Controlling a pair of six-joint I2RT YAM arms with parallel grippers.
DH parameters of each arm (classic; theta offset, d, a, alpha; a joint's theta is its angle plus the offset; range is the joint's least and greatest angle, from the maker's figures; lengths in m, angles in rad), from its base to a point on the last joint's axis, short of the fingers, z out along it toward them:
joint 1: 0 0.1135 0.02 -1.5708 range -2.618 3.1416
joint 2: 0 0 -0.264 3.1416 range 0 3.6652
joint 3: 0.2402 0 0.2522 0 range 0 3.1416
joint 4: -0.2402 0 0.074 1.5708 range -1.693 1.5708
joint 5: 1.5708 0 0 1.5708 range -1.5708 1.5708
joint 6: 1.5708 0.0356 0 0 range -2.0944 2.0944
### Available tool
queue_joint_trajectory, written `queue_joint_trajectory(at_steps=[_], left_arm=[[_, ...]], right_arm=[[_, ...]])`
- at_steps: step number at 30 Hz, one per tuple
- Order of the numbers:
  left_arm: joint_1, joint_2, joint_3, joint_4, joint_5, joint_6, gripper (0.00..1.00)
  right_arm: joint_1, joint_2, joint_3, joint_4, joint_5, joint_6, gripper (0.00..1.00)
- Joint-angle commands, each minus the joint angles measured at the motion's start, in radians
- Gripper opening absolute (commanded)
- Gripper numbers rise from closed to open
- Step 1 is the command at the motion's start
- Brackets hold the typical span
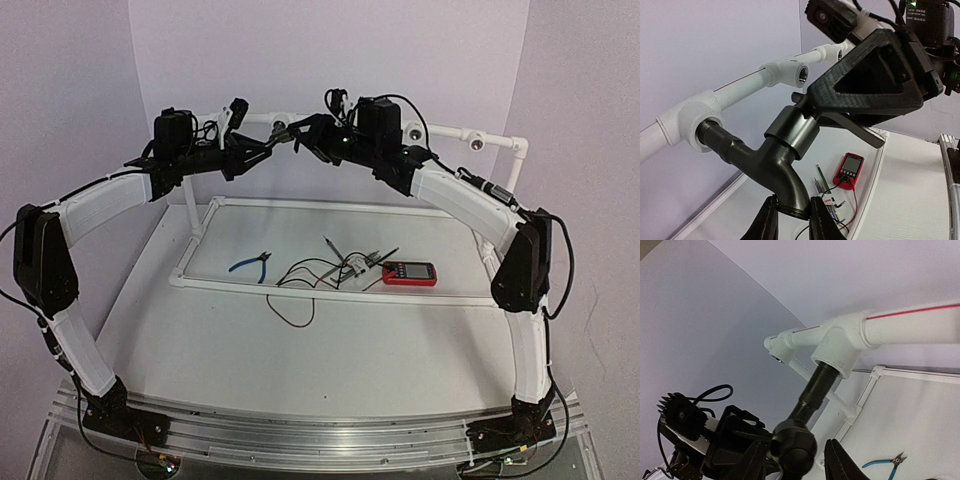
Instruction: Install the water faucets
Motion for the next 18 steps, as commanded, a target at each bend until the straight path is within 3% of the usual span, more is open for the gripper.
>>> queue_joint_trajectory(at_steps=[1,8,18], left_arm=[[-0.003,-0.022,0.062,0.065,-0.046,0.064,0.16],[-0.003,-0.074,0.049,0.084,-0.060,0.177,0.10],[-0.003,-0.079,0.091,0.117,-0.041,0.161,0.05]], right_arm=[[-0.001,-0.038,-0.100,0.113,0.045,0.087,0.39],[-0.001,-0.033,-0.208,0.211,0.043,0.201,0.35],[-0.001,0.013,-0.287,0.331,0.037,0.367,0.49]])
